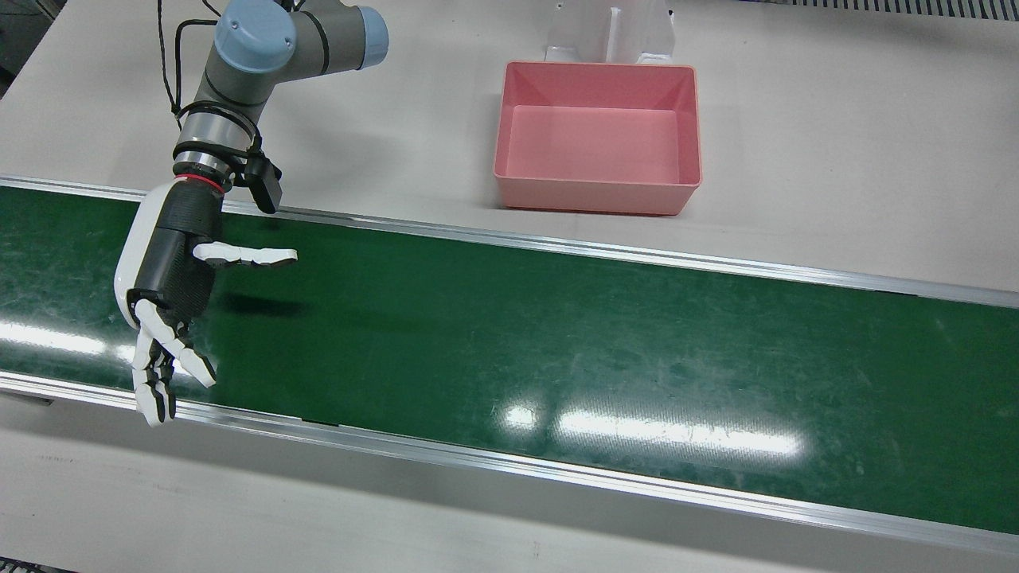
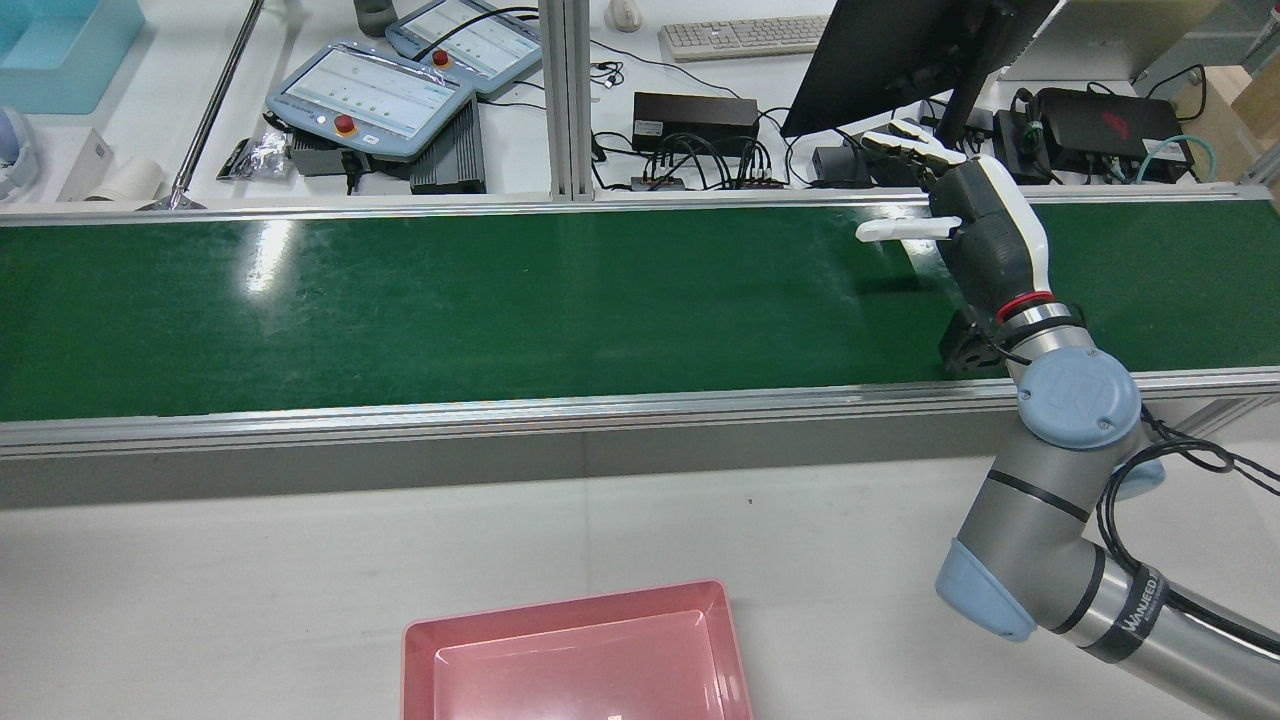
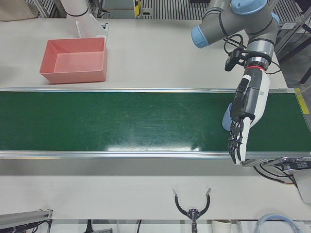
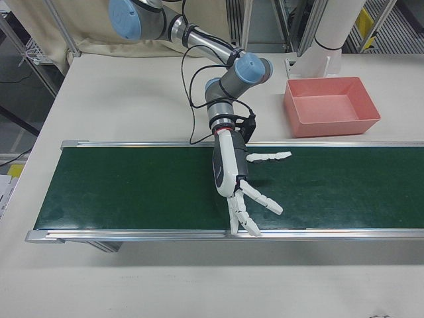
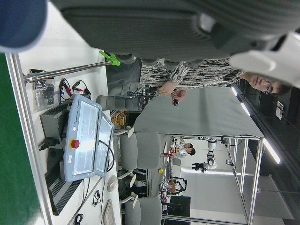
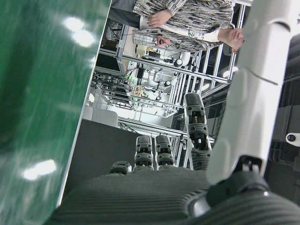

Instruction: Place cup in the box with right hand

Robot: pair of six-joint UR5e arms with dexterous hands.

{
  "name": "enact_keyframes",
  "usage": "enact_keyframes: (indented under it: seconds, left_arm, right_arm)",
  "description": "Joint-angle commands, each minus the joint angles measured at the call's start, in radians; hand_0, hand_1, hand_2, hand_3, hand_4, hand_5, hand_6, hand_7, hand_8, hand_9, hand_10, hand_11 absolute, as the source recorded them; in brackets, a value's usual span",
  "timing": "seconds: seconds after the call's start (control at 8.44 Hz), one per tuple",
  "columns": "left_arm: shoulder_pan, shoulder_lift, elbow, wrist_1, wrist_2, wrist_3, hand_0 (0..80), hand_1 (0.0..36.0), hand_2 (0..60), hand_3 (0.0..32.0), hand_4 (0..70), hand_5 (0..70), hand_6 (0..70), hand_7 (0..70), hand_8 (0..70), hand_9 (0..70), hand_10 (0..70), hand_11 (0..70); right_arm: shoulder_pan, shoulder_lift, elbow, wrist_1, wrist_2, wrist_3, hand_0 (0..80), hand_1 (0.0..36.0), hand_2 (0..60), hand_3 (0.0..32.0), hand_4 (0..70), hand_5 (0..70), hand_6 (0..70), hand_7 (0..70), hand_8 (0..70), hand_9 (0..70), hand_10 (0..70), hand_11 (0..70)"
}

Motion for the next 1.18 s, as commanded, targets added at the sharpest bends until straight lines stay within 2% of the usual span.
enact_keyframes:
  seconds: [0.0, 0.12, 0.24, 0.36, 0.47, 0.59, 0.71, 0.83, 0.95, 1.07]
  left_arm:
    - [0.000, 0.000, 0.000, 0.000, 0.000, 0.000, 0.0, 0.0, 0.0, 0.0, 0.0, 0.0, 0.0, 0.0, 0.0, 0.0, 0.0, 0.0]
    - [-0.001, 0.000, 0.000, 0.000, 0.000, 0.000, 0.0, 0.0, 0.0, 0.0, 0.0, 0.0, 0.0, 0.0, 0.0, 0.0, 0.0, 0.0]
    - [0.000, 0.000, 0.000, 0.000, 0.000, 0.000, 0.0, 0.0, 0.0, 0.0, 0.0, 0.0, 0.0, 0.0, 0.0, 0.0, 0.0, 0.0]
    - [0.000, 0.000, 0.000, 0.000, 0.000, 0.000, 0.0, 0.0, 0.0, 0.0, 0.0, 0.0, 0.0, 0.0, 0.0, 0.0, 0.0, 0.0]
    - [0.000, 0.000, 0.002, 0.000, 0.000, 0.000, 0.0, 0.0, 0.0, 0.0, 0.0, 0.0, 0.0, 0.0, 0.0, 0.0, 0.0, 0.0]
    - [0.000, 0.000, 0.002, 0.000, 0.000, 0.000, 0.0, 0.0, 0.0, 0.0, 0.0, 0.0, 0.0, 0.0, 0.0, 0.0, 0.0, 0.0]
    - [0.000, 0.000, 0.000, 0.000, 0.000, 0.000, 0.0, 0.0, 0.0, 0.0, 0.0, 0.0, 0.0, 0.0, 0.0, 0.0, 0.0, 0.0]
    - [0.000, 0.000, 0.000, 0.000, 0.000, 0.000, 0.0, 0.0, 0.0, 0.0, 0.0, 0.0, 0.0, 0.0, 0.0, 0.0, 0.0, 0.0]
    - [0.000, 0.000, 0.000, 0.000, 0.000, 0.000, 0.0, 0.0, 0.0, 0.0, 0.0, 0.0, 0.0, 0.0, 0.0, 0.0, 0.0, 0.0]
    - [-0.001, 0.000, 0.000, 0.000, 0.000, 0.000, 0.0, 0.0, 0.0, 0.0, 0.0, 0.0, 0.0, 0.0, 0.0, 0.0, 0.0, 0.0]
  right_arm:
    - [-0.008, 0.052, -0.021, 0.000, -0.005, -0.010, 57.0, 14.9, 2.9, 0.0, 18.2, 6.4, 5.7, 19.6, 8.5, 16.1, 1.9, 4.8]
    - [-0.008, 0.050, -0.007, -0.002, -0.005, -0.010, 56.2, 16.0, 4.6, 0.0, 17.6, 6.4, 5.7, 19.7, 8.2, 15.8, 1.6, 4.2]
    - [-0.017, 0.041, -0.007, -0.002, -0.005, -0.010, 57.7, 14.3, 1.6, 0.0, 20.4, 6.3, 5.7, 19.9, 8.1, 15.7, 1.4, 4.0]
    - [-0.023, 0.039, -0.005, -0.002, -0.005, -0.010, 55.9, 17.2, 6.5, 0.0, 16.2, 6.4, 5.6, 19.6, 7.9, 15.4, 1.1, 3.6]
    - [-0.043, 0.038, -0.011, -0.002, -0.003, -0.010, 56.8, 15.4, 3.1, 0.0, 16.9, 6.4, 5.5, 18.9, 7.9, 15.3, 0.9, 3.3]
    - [-0.054, 0.039, -0.011, -0.002, -0.002, -0.013, 54.8, 18.1, 8.3, 0.0, 11.8, 6.5, 5.3, 17.9, 7.8, 15.0, 1.3, 4.0]
    - [-0.072, 0.036, -0.017, -0.002, 0.001, -0.013, 56.6, 14.3, 1.7, 0.0, 16.3, 6.4, 5.3, 17.7, 7.8, 15.0, 1.5, 4.2]
    - [-0.074, 0.036, -0.018, -0.002, 0.001, -0.012, 55.7, 15.1, 3.6, 0.0, 15.0, 6.4, 5.3, 17.8, 7.9, 15.1, 1.7, 4.4]
    - [-0.074, 0.036, -0.018, -0.002, 0.001, -0.010, 56.7, 13.1, 0.0, 0.0, 17.7, 6.4, 5.3, 17.9, 8.0, 15.3, 1.8, 4.6]
    - [-0.074, 0.039, -0.015, -0.002, 0.000, -0.010, 55.4, 14.9, 3.6, 0.0, 14.8, 6.4, 5.4, 17.8, 8.1, 15.5, 2.1, 5.0]
